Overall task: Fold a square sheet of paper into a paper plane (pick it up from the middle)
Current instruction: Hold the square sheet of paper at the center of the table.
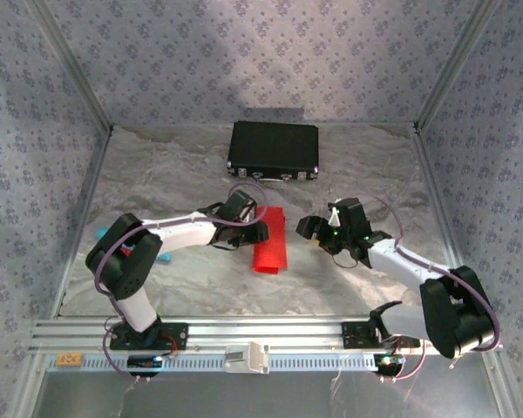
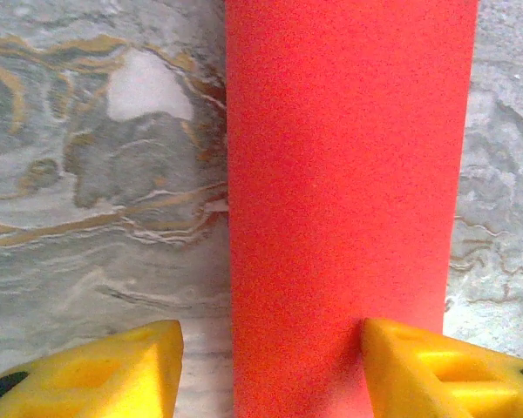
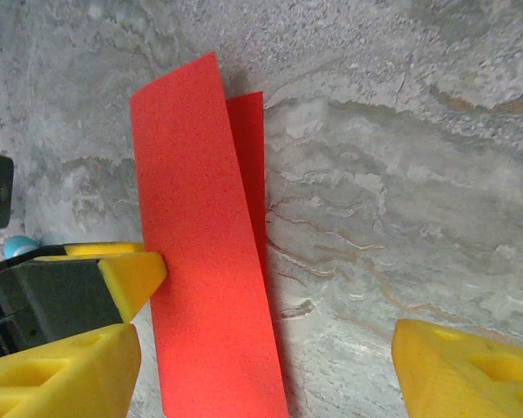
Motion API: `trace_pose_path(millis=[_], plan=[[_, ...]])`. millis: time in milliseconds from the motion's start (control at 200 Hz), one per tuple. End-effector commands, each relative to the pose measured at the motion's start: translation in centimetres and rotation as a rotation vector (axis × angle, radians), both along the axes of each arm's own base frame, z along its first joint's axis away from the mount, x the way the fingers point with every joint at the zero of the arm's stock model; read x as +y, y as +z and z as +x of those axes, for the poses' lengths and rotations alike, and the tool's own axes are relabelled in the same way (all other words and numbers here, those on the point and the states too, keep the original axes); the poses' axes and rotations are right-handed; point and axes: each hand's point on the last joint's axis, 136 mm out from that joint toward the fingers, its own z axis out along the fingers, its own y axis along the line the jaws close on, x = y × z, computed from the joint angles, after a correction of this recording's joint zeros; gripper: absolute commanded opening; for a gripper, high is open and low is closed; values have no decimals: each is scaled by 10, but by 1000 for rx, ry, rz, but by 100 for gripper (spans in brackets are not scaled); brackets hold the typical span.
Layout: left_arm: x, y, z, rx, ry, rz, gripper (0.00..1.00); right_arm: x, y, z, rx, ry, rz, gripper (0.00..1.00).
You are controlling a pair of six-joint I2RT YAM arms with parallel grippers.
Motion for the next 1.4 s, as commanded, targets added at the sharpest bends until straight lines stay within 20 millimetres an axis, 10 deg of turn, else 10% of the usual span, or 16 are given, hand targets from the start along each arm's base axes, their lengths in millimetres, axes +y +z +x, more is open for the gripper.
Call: trace_pose_path(millis=[0,1044,1394], plan=[[2,8,1,-5,-37,6,55,8,8,6,-21,21,9,75],[13,-10,-4,58,-239,172,50,34,-4,1,30,84,12,56],[13,-13,2,64,-171,171,51,58,-5,3,40,132,80,36]])
